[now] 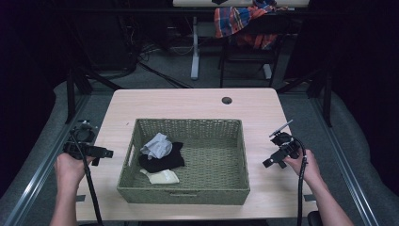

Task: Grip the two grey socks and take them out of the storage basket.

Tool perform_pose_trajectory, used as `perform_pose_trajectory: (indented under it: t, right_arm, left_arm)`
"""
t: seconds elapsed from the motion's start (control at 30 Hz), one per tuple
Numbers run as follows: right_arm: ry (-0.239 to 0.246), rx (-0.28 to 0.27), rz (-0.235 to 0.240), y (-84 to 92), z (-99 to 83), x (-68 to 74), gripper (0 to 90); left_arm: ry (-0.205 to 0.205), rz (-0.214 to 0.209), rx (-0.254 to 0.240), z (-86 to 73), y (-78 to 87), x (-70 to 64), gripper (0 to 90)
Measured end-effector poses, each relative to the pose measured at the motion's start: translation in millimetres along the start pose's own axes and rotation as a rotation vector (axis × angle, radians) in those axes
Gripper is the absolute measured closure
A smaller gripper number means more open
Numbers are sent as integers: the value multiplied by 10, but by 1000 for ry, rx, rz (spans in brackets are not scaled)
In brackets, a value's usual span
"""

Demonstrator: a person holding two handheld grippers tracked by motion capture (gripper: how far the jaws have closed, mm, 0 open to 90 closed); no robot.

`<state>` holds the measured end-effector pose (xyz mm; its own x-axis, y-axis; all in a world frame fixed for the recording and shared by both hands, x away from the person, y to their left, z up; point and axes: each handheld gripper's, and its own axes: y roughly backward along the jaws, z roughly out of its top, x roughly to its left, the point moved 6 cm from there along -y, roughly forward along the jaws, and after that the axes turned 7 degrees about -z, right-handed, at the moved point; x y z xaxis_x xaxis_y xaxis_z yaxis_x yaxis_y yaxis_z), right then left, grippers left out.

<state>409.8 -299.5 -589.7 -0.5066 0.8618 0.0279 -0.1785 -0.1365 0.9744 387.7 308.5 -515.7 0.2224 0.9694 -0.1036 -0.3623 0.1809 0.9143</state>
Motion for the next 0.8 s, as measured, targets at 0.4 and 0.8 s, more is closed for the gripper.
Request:
perform_pose_trajectory:
  t: [0.4, 0.8]
  right_arm:
    - [5, 8, -1, 4, -7, -8, 59]
    - [-20, -14, 0, -5, -7, 8, 59]
  left_arm:
    - [-141, -41, -52, 293, 233, -483, 1]
    - [-230, -103, -45, 600, 147, -895, 1]
